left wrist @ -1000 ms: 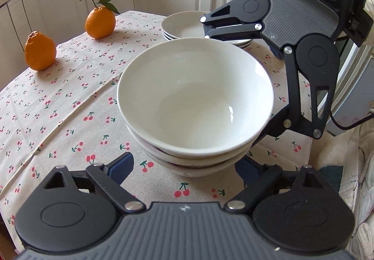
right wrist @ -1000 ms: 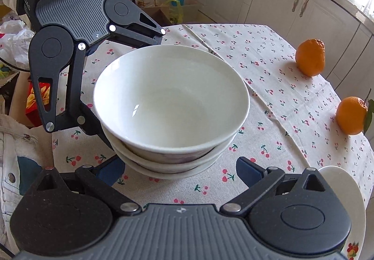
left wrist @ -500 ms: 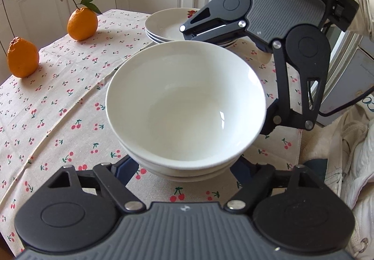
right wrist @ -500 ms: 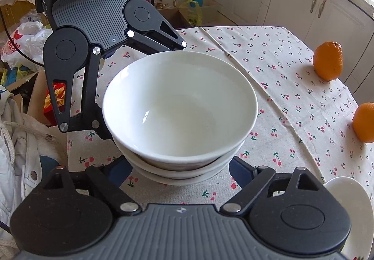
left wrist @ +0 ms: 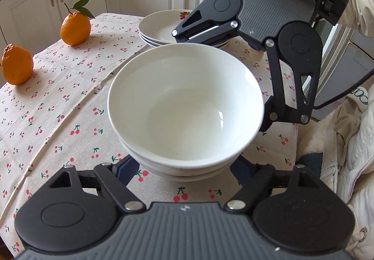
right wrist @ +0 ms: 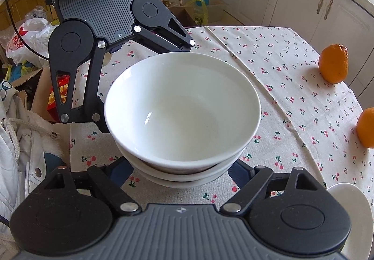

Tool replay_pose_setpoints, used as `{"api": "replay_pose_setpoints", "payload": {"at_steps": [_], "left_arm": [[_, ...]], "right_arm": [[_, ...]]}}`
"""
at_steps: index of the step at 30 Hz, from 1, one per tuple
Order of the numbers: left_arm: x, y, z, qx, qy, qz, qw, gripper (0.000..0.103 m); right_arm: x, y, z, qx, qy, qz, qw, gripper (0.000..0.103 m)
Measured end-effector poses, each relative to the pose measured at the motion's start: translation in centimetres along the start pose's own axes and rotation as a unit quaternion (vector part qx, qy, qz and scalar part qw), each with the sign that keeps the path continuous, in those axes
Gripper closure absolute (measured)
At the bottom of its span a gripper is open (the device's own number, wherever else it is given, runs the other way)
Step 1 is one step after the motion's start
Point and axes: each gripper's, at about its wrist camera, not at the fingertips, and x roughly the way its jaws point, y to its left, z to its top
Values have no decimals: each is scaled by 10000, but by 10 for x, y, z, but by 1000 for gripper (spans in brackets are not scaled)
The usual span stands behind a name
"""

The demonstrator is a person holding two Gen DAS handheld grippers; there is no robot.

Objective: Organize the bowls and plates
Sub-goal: 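Lift the bowl stack with both grippers and carry it over the plate stack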

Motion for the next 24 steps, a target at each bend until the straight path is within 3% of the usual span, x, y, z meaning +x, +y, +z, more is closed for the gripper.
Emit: {"api": "replay_pose_setpoints", "payload": {"at_steps": [16, 24], "left_arm": [[2, -2, 3, -40, 11, -47, 10000, 20], [-3, -11, 21, -9, -64, 27, 10000, 20]], "right_arm": [[0, -3, 4, 86, 105, 82, 9999, 13], [-18, -8, -1, 107, 12, 64, 9999, 13]]}}
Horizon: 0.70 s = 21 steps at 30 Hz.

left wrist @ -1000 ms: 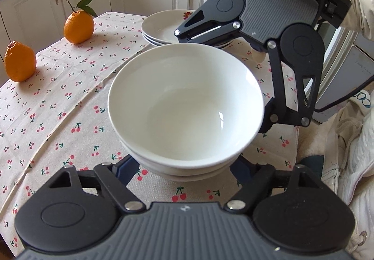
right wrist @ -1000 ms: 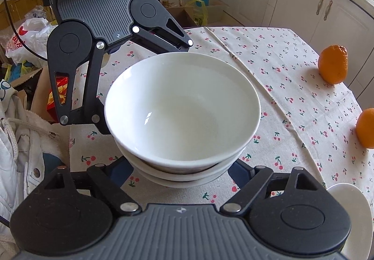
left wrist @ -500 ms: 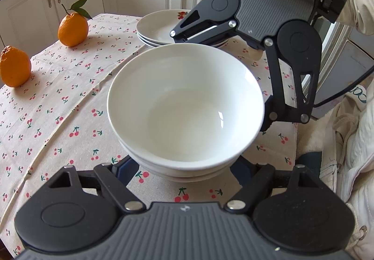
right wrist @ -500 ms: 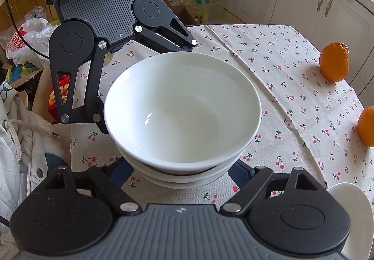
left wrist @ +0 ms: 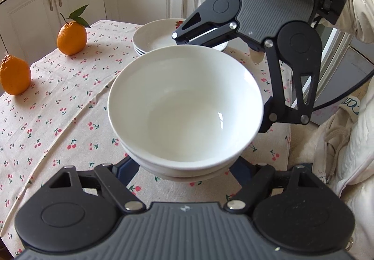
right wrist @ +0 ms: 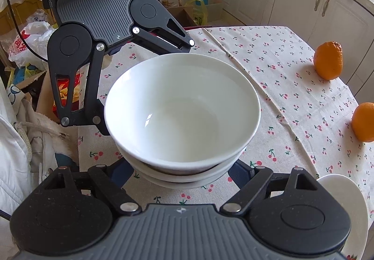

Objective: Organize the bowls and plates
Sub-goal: 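Lift the bowl stack with both grippers and carry it over the plate stack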

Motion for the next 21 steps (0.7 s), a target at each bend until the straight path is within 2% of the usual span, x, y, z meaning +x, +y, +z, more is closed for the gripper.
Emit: {"api": "replay_pose_setpoints", "payload": {"at_steps": [9, 21], "left_arm": [[5, -11, 39, 219, -141, 72, 9996, 20], [39, -19, 106, 682, -373, -23, 9970, 20]], "right_arm": [[-34, -15, -16, 53, -136, -248, 9996, 13], [-81, -58, -53, 364, -226, -748, 9963, 13]]}}
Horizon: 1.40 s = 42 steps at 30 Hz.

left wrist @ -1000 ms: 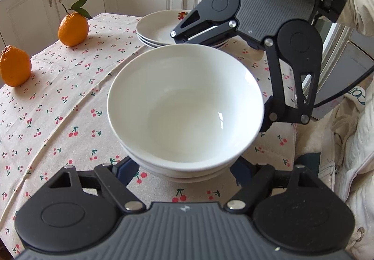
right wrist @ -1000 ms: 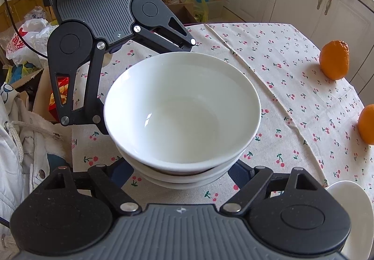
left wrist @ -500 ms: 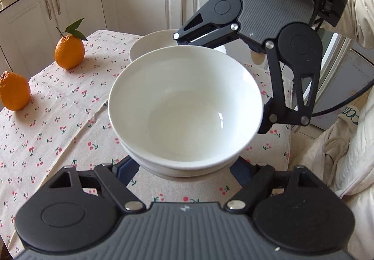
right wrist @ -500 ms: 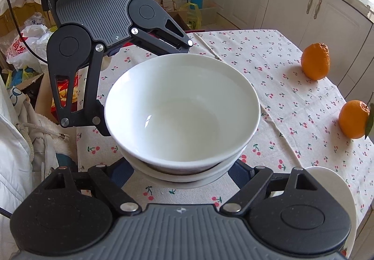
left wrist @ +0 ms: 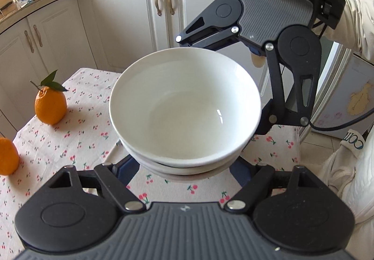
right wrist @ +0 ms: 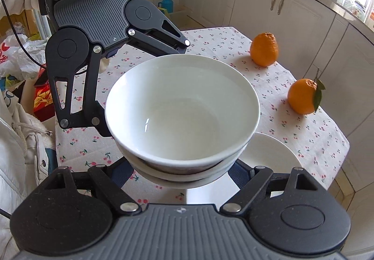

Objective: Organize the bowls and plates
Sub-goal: 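Lift the bowl stack with both grippers and carry it over the plate stack, then lower the bowls onto the plates and open both grippers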

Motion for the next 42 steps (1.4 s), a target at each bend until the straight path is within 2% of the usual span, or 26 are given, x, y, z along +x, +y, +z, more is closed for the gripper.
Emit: {"api": "replay_pose_setpoints", "payload": {"at_steps": [9, 18, 42], "left_arm": [[41, 15, 32, 191, -104, -185, 9996, 20], [72, 26, 42, 245, 2, -298, 9993, 20], [82, 35, 43, 205, 109, -203, 9995, 21]], "right_arm": [[-12, -40, -25, 267, 142, -348, 9989, 13], [-3, -64, -39, 468, 321, -445, 9974, 13], [10, -85, -50, 854, 228, -320, 9956, 14]]}}
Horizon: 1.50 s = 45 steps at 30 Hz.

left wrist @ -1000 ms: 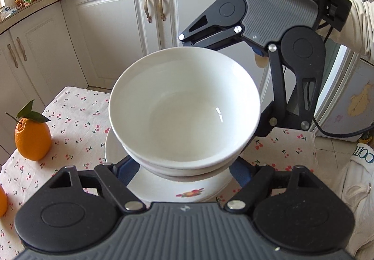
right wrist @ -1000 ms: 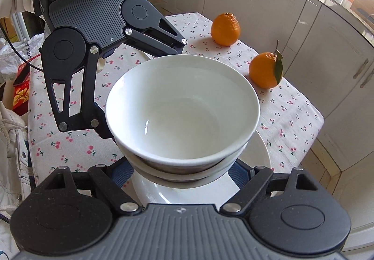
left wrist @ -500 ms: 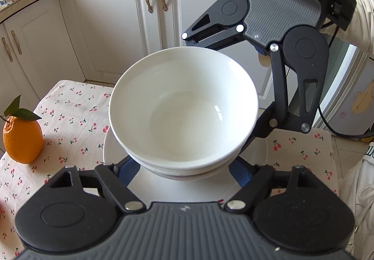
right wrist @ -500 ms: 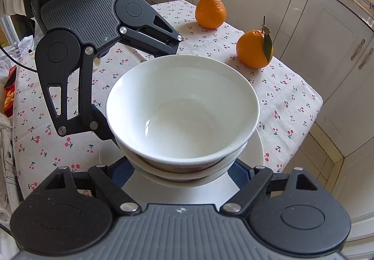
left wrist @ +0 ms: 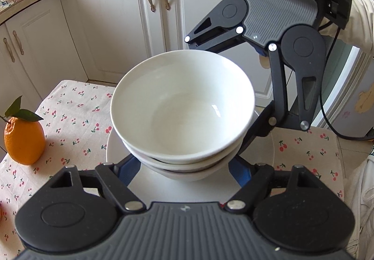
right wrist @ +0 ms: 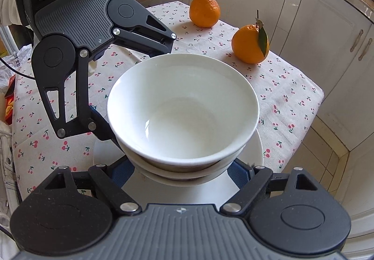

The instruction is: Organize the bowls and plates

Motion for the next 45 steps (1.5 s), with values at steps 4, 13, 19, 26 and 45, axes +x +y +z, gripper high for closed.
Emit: {"api": "replay_pose_setpoints", "payload": {"at_steps": [4, 13, 19, 26, 45], "left_arm": [[0, 0, 0, 7, -4, 20, 10000, 21], [-17, -3, -1, -73, -229, 304, 9992, 6], [-40, -19, -8, -176, -313, 759, 9965, 5], [-89, -49, -25, -620, -953, 1423, 9833, 1], [-142, -122, -51, -2858, -1210, 3372, 8888, 1]], "right_arm": [[0, 0, -1, 1, -24, -12, 10000, 14], [-6, 6, -2, 104, -145, -191, 9997, 0], [-18, 27, -1, 224, -181, -576, 9979, 0], [-47, 67, 4, 520, -201, -1403, 9885, 0], [-75, 161, -10, 3308, -701, -3156, 8866, 0]]}}
